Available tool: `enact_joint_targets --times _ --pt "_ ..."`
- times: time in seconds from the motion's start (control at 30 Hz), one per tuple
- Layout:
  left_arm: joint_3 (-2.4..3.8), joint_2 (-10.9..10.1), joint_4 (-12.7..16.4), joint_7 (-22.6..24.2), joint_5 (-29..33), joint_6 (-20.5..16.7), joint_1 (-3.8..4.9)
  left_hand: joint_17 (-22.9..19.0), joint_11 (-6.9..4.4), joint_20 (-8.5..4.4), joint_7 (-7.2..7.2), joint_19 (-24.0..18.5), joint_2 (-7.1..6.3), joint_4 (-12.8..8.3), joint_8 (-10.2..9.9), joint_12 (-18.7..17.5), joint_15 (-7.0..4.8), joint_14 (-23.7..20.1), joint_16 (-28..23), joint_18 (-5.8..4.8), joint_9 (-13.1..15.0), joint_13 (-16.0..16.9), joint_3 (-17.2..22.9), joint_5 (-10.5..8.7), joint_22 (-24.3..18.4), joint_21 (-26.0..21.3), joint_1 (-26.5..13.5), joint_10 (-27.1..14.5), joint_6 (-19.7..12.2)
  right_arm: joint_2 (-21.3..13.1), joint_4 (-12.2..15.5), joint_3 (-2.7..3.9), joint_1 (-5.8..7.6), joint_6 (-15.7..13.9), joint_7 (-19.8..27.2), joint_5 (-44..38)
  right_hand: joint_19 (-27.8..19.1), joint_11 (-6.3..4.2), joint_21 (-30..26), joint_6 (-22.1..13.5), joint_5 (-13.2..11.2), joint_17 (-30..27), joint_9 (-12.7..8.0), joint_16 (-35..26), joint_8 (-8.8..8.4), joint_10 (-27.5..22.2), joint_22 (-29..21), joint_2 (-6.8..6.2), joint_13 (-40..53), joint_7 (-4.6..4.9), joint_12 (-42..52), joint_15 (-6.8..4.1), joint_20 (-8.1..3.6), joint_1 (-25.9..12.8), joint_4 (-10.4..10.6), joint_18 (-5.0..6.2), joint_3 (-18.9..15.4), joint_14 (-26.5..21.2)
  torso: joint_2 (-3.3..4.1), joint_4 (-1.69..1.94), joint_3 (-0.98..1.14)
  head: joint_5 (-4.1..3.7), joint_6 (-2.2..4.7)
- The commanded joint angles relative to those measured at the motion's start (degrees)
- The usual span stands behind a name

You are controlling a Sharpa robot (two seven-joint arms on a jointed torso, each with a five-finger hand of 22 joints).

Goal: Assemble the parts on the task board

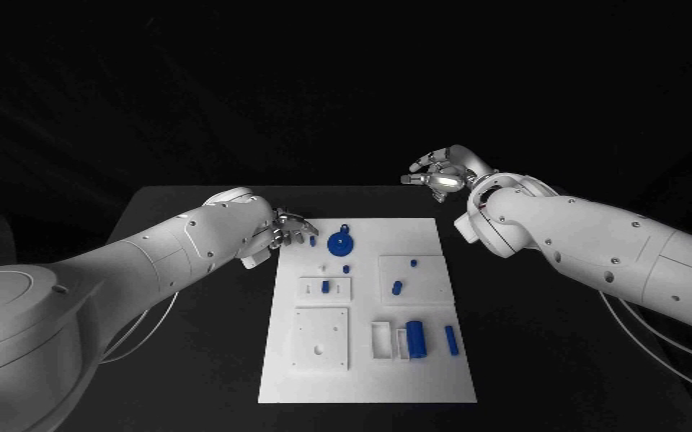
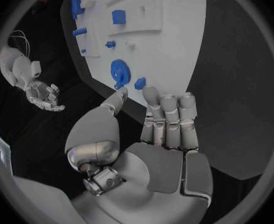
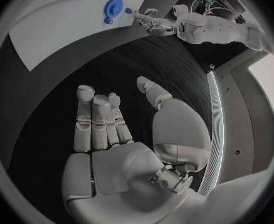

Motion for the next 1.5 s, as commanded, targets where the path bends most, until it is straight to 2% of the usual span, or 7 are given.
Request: enact_joint_targets --times 0.03,0.57,0.77,0.97,1.1,1.5 --pt "0.00 0.43 -0.50 0.89 -0.40 1.16 -0.20 0.04 0.13 -6.48 0.19 -0.37 0.20 0.28 -0.07 -0.12 0.17 0.07 -0.10 -0.50 0.03 0.00 0.17 -0.29 0.07 -0.16 0.29 -0.19 -0.12 0.06 0.14 0.08 0.05 0.28 0.50 -0.14 0.16 0.04 -0.33 -0.15 0.25 -0.06 -0.05 0.01 0.19 0.07 0.90 0.37 -0.06 0.43 0.35 -0.21 -0.34 -0.22 0.16 2.57 -0.30 -0.13 0.18 -0.09 -0.03 0.05 0.05" --pt "-0.10 1.48 -1.62 1.20 0.54 1.47 -0.90 0.08 0.20 -6.48 0.27 -0.48 0.72 0.32 -0.09 -0.06 0.23 -0.04 -0.05 -0.56 0.03 0.04 0.05 -0.31 0.19 -0.14 0.34 -0.28 -0.37 0.19 0.17 0.16 0.17 0.29 0.48 -0.14 0.18 0.04 -0.34 -0.15 0.26 -0.07 -0.06 0.02 0.19 0.07 0.91 0.36 -0.13 0.43 0.40 -0.21 -0.34 -0.21 0.18 2.57 -0.28 -0.13 0.23 -0.11 -0.09 -0.21 -0.03" --pt "-0.11 1.48 -2.03 1.25 0.66 1.11 -0.94 0.15 0.29 -6.48 0.36 -0.67 2.35 0.06 -0.06 0.03 0.32 -0.19 0.03 -0.65 0.06 0.10 -0.21 -0.24 0.40 -0.11 0.66 -0.41 -0.62 0.20 0.11 0.17 0.18 0.32 0.45 -0.14 0.18 0.04 -0.35 -0.15 0.27 -0.08 -0.06 0.02 0.19 0.07 0.91 0.36 -0.15 0.43 0.42 -0.21 -0.34 -0.21 0.18 2.57 -0.28 -0.13 0.21 -0.08 -0.04 -0.32 -0.12" --pt "-0.11 1.52 -2.15 1.30 1.13 1.05 -0.94 0.16 0.29 -6.47 0.39 -0.72 2.81 -0.07 -0.05 0.05 0.34 -0.22 0.04 -0.67 0.06 0.11 -0.29 -0.25 0.45 -0.11 0.77 -0.44 -0.66 0.21 0.06 0.17 0.20 0.34 0.44 -0.14 0.18 0.04 -0.35 -0.15 0.27 -0.08 -0.06 0.02 0.19 0.07 0.91 0.36 -0.15 0.43 0.42 -0.21 -0.34 -0.21 0.19 2.57 -0.28 -0.13 0.17 -0.04 -0.09 -0.41 -0.22" --pt "-0.11 1.63 -2.31 1.50 1.81 0.92 -0.94 0.20 0.38 -6.43 0.43 -0.88 4.91 -0.84 0.01 0.11 0.41 -0.33 0.09 -0.78 0.10 0.14 -0.52 0.14 0.64 -0.05 1.39 -0.55 -0.79 0.24 0.03 0.17 0.20 0.33 0.44 -0.15 0.19 0.04 -0.35 -0.15 0.27 -0.08 -0.06 0.02 0.19 0.07 0.91 0.36 -0.16 0.43 0.43 -0.21 -0.34 -0.21 0.19 2.57 -0.28 -0.13 0.14 -0.07 -0.06 -0.41 -0.24" --pt "-0.09 1.91 -3.29 2.06 4.68 1.19 -0.94 0.22 0.47 -6.42 0.54 -1.03 5.70 -1.36 -0.16 0.16 0.48 -0.42 0.12 -0.85 0.00 0.16 -1.08 0.26 0.77 -0.11 1.38 -0.63 -1.25 0.29 0.04 0.18 0.20 0.33 0.43 -0.18 0.20 0.04 -0.35 -0.14 0.27 -0.09 -0.06 0.03 0.20 0.07 0.92 0.36 -0.21 0.43 0.47 -0.21 -0.35 -0.20 0.19 2.57 -0.27 -0.13 0.23 -0.05 -0.10 -0.46 -0.13"
